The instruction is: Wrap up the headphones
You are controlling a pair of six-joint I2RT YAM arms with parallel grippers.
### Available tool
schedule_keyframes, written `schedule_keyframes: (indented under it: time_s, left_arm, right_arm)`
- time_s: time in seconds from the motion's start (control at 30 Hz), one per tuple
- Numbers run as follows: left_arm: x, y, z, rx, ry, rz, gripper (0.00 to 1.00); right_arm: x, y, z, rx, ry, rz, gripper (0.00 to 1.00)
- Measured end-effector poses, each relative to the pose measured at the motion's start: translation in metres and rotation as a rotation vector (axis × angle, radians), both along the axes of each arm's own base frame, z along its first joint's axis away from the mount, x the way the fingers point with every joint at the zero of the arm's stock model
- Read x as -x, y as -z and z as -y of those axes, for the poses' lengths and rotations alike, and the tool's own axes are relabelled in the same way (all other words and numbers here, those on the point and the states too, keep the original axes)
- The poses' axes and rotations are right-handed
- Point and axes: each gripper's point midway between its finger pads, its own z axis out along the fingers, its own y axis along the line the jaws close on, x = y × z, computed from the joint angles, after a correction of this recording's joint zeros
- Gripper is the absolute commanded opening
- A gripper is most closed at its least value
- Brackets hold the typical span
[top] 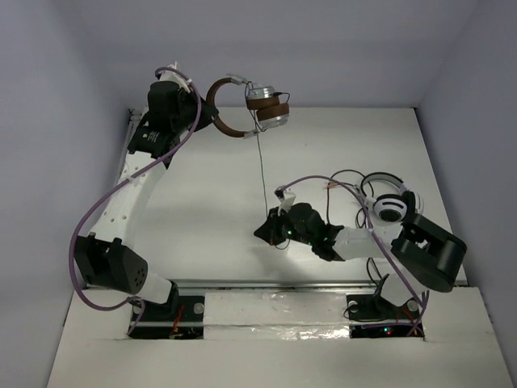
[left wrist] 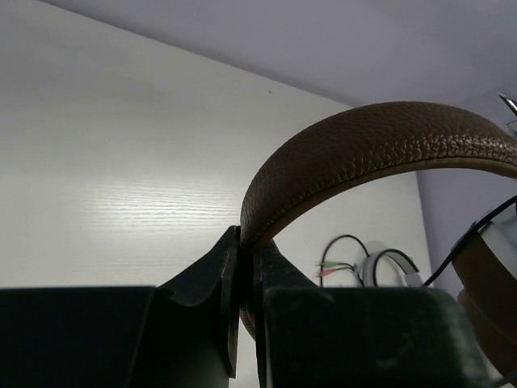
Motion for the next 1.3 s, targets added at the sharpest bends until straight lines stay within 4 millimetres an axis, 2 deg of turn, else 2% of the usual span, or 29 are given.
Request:
schedule_keyframes:
  time_s: [0.1,0.27,0.37,0.5,0.63,0.73,0.83,0.97,1.1,1.3]
  left_arm:
    - [-0.001,0.017,-0.009,-0.051,-0.049,-0.019,0.00]
    - [0.005,0.054,-0.043,-0.172,-0.188,-0.079,0.00]
    - [0.015,0.066,-0.064,-0.249,-0.258,-0.100,0.00]
    - [0.025,0.067,-0.084,-0.327,-0.323,-0.094,0.00]
    - [0.032,0.074,-0.093,-0.385,-0.355,-0.101,0.00]
    - [0.038,0.081,-0.086,-0.468,-0.357,-0.111,0.00]
    - [0.044,0.092,-0.066,-0.565,-0.321,-0.120,0.00]
    - [0.055,0.116,-0.037,-0.670,-0.208,-0.158,0.00]
    - [0.074,0.143,-0.023,-0.751,-0.102,-0.201,0.00]
    - [0.110,0.183,-0.016,-0.837,0.044,-0.280,0.00]
  right_arm:
    - [0.018,-0.012,-0.002,0.061,-0.023,0.019,0.00]
    - [0.028,-0.067,0.001,0.079,-0.012,0.100,0.00]
    - [0.029,-0.093,0.009,0.092,0.006,0.128,0.00]
    - [0.035,-0.106,0.018,0.141,-0.001,0.137,0.00]
    - [0.046,-0.110,0.019,0.183,-0.046,0.127,0.00]
    - [0.051,-0.114,0.017,0.221,-0.080,0.123,0.00]
    - [0.049,-0.127,0.017,0.253,-0.094,0.143,0.00]
    - [0.036,-0.159,0.020,0.279,-0.060,0.220,0.00]
    - [0.015,-0.184,0.025,0.322,0.013,0.309,0.00]
    - [-0.007,-0.180,0.042,0.451,0.081,0.383,0.00]
